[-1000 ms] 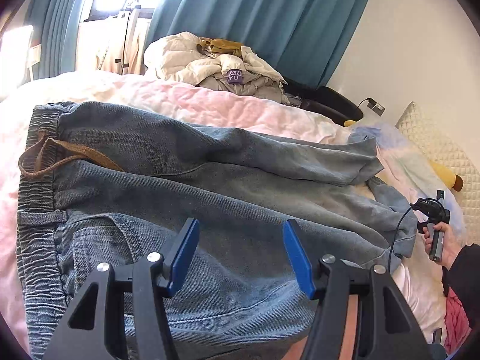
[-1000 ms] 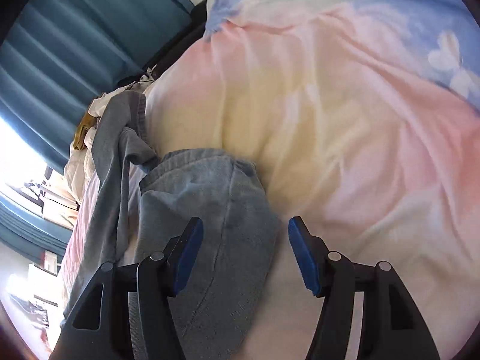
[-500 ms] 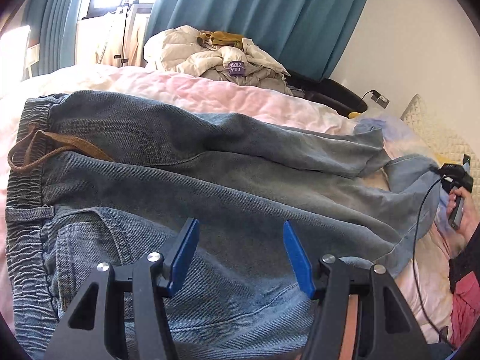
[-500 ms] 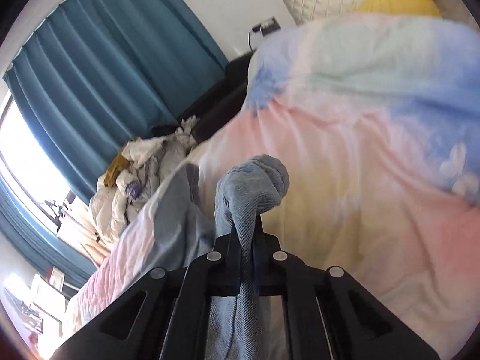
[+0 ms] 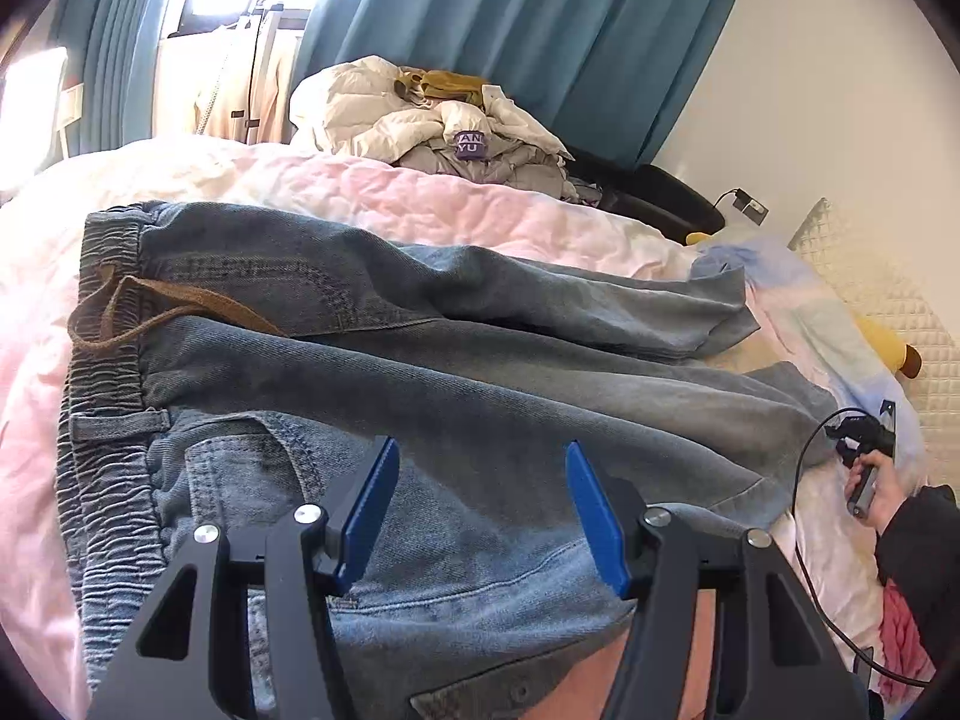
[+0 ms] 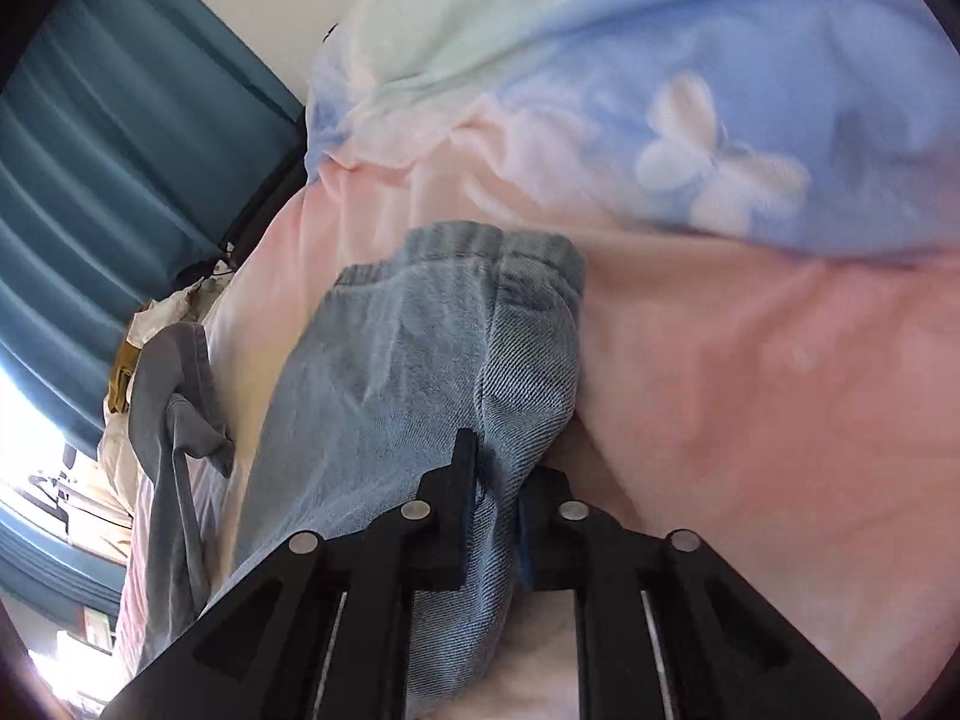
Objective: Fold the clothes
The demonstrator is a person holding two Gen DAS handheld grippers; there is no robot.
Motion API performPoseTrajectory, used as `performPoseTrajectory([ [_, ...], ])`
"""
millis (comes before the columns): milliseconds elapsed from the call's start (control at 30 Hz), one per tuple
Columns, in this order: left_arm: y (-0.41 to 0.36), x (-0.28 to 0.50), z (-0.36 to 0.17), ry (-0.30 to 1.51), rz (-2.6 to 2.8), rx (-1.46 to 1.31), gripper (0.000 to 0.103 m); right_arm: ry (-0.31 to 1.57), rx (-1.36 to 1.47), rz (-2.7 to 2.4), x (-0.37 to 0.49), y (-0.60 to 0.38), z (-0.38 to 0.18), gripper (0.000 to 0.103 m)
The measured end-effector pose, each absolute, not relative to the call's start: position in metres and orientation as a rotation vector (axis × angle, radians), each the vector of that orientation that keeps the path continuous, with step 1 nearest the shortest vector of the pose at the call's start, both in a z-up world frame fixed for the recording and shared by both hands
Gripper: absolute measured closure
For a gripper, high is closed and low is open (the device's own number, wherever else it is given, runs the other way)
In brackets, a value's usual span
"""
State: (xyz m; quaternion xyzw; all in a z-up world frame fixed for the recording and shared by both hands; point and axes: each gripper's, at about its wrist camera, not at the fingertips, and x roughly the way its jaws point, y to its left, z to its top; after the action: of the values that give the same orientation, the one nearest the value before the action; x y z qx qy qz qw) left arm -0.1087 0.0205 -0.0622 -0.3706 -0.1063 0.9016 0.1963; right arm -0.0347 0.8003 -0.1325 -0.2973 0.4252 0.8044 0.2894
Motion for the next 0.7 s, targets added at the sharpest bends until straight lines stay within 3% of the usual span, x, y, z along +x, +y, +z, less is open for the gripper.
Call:
performPoseTrajectory([
  [100, 0.003, -0.095, -0.048, -0.345, 2.545, -1.033, 0.043, 1.114, -0.804, 2.151, -0.021, 0.789, -0.122, 0.073],
  [367, -0.067, -0.048, -0.041, -0.54, 2.563, -1.141, 0.043, 0.916, -0.884, 2.321, -0.001, 0.71, -0.063, 0.069],
  [567, -0.1, -0.027, -0.058, -0.751, 2.492, -1.277, 0.043, 0.944, -0.936, 2.497, -0.009, 0.599, -0.027, 0.069],
  [700, -0.11, -0.02, -0.08, -0.901, 2.365, -1.386, 0.043, 1.086, -0.991, 2.586, -0.018, 0.511, -0.025, 0.069],
])
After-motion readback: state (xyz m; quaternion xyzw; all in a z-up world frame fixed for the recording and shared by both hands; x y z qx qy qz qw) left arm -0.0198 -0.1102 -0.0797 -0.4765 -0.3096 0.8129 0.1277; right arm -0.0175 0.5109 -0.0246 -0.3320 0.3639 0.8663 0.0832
